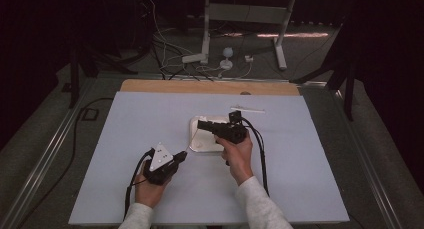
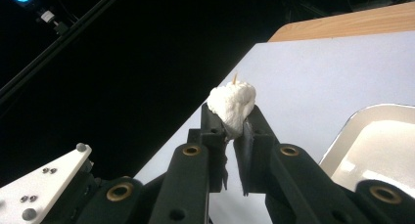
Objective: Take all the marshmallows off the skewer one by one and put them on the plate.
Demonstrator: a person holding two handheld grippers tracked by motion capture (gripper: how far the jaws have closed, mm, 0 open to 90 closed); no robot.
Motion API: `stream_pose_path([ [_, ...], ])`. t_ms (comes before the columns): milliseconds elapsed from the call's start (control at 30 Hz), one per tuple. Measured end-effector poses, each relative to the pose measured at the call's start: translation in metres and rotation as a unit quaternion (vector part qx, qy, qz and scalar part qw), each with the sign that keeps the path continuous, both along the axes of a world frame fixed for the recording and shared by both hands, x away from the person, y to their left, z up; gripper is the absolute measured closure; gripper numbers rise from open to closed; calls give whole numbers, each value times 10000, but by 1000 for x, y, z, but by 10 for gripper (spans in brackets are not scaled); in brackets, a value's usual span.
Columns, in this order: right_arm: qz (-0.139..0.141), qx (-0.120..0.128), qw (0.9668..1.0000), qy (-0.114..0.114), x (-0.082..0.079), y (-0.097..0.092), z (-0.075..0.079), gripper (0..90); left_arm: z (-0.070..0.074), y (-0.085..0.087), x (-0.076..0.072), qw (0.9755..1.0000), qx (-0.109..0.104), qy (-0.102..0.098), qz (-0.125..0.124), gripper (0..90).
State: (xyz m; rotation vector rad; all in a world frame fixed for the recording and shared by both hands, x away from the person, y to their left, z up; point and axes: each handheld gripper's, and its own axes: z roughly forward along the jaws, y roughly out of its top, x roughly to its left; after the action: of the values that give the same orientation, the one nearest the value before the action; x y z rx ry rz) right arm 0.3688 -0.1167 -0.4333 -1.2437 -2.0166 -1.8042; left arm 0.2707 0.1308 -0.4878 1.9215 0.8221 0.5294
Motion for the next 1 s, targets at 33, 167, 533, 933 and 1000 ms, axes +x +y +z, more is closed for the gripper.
stream_pose_path([
  [33,0,1,10000,-15,0,0,0,829,0,0,0,10000,-8,7,-4,900],
  [167,-39,-34,10000,-29,0,-1,1,827,-2,0,0,10000,2,34,-10,900],
  [533,-41,1,10000,-29,3,-4,0,817,-3,2,-3,9999,146,40,14,900],
  [933,-467,-416,9978,-222,11,-61,34,841,-4,22,1,9991,97,224,354,900],
  [1000,-419,-611,9970,-221,10,-59,25,840,-3,21,2,9992,34,207,337,900],
])
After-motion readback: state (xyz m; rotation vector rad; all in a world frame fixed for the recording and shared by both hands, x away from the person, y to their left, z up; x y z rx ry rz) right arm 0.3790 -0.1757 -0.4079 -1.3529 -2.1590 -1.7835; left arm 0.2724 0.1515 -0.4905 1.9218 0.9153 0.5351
